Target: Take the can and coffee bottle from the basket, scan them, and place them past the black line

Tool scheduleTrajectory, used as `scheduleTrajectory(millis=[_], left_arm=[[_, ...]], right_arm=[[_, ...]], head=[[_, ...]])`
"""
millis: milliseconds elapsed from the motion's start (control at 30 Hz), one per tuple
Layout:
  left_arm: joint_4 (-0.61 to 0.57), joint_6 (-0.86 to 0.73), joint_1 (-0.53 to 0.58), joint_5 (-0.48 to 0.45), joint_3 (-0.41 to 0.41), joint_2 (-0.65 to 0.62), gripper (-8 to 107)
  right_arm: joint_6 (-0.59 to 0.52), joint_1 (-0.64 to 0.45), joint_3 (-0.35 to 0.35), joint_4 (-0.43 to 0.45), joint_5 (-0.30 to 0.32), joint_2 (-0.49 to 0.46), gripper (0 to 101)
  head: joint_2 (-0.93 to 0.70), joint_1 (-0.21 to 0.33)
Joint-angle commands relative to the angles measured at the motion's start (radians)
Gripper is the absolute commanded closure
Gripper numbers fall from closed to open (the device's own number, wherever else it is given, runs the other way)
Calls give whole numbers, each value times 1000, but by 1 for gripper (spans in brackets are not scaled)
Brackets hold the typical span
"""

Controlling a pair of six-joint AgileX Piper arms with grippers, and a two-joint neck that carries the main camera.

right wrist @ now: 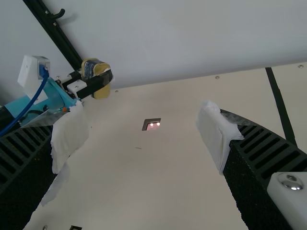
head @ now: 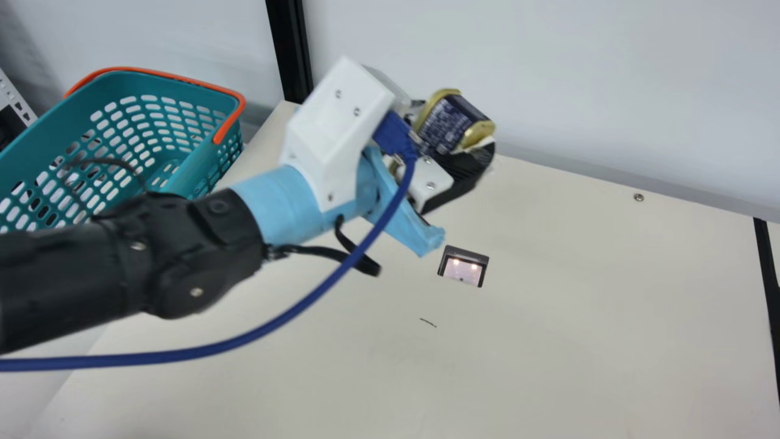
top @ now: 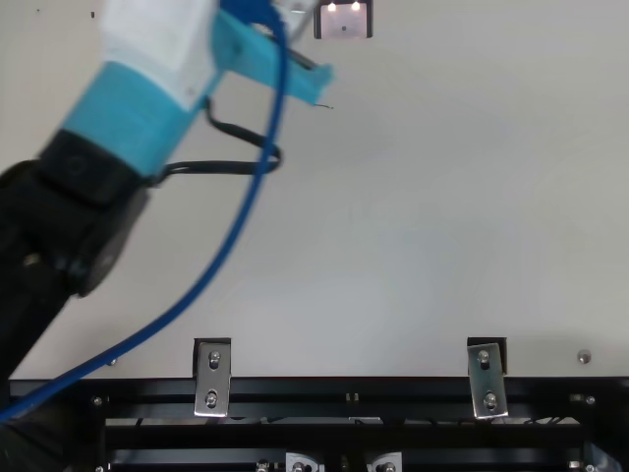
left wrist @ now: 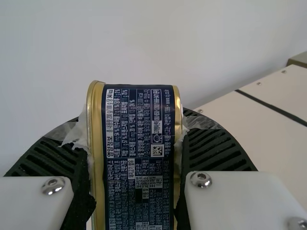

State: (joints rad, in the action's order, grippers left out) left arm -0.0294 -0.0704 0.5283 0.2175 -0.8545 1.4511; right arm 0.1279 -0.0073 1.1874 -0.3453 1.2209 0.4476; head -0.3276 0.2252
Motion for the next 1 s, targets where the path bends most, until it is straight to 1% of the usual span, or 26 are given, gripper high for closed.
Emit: scheduleTrajectory(millis=[0, 100, 333, 400, 533, 733, 833, 967], left_arm=[[0, 0, 0, 0, 0, 0, 89], [2, 0, 0, -61, 0, -5, 89], [7, 2, -5, -65, 0, -3, 89], [8, 19, -1, -96, -6, 1, 89], [19, 40, -1, -193, -28, 8, 89], [18, 59, 19, -366, -71, 22, 89], [-6, 34, 29, -451, -91, 32, 89], [-47, -44, 24, -558, -117, 49, 89]], right_arm=[[0, 0, 0, 0, 0, 0, 0], [0, 0, 0, 0, 0, 0, 0], [0, 0, 0, 0, 0, 0, 0], [0, 0, 0, 0, 0, 0, 0], [0, 0, 0, 0, 0, 0, 0], [0, 0, 0, 0, 0, 0, 0], [0, 0, 0, 0, 0, 0, 0], [0, 0, 0, 0, 0, 0, 0]], head=[[7, 6], [7, 6], [7, 6], [7, 6], [7, 6], [7, 6], [7, 6], [7, 6]])
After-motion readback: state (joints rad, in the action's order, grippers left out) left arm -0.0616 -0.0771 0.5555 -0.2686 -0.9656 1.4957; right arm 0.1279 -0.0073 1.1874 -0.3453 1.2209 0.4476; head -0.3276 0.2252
